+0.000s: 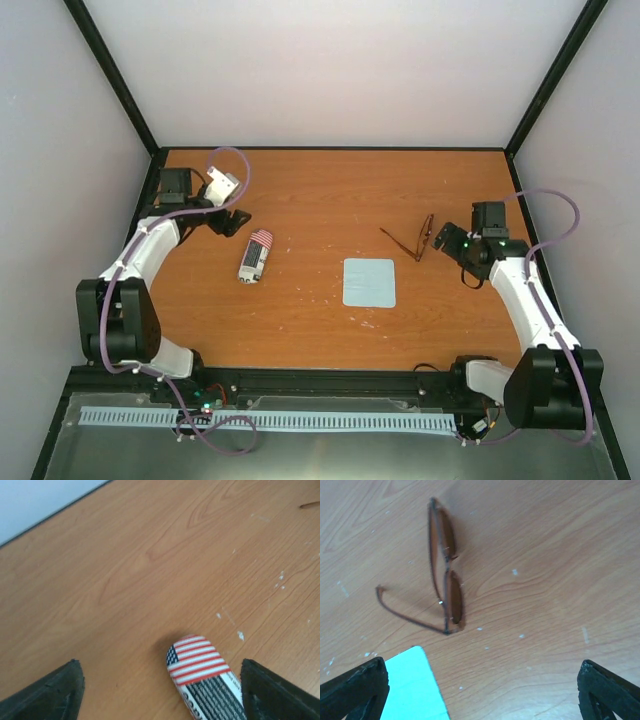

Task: Organize the sunglasses
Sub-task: Move the sunglasses case at the center of the board.

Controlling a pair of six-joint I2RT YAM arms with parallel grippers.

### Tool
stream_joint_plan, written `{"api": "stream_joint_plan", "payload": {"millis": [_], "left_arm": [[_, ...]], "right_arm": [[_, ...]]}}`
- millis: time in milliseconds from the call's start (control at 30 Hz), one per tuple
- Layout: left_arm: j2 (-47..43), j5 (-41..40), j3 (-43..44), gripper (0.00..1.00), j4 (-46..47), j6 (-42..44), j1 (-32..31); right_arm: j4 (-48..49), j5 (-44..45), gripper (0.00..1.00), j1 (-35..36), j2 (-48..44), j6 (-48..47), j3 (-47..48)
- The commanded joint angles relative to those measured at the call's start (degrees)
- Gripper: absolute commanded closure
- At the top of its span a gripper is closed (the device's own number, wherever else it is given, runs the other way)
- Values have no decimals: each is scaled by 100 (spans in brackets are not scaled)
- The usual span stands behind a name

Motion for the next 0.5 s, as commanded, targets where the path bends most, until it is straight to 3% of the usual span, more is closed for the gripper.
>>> {"api": "stream_joint_plan", "payload": {"millis": [0,100,167,267,333,467], "left_arm": [[-228,-975,-286,21,-279,242,-3],[-305,-1795,-763,40,71,110,33],[-332,-2086,-1055,46,281,158,50],[-92,-2299,-1248,55,386,272,50],[240,-2346,-1174,60,256,318,49],[847,-2207,-965,61,138,313,50]], "right_arm": [[531,-911,0,223,47,-483,192],[115,-365,0,851,426,-553,804],[-331,-79,0,1419,989,-605,1389],[-633,178,26,2307,1844,-566,2217],[-761,291,37,2711,2361,-524,2662],[-1123,383,42,3201,3295,-498,3494]]}}
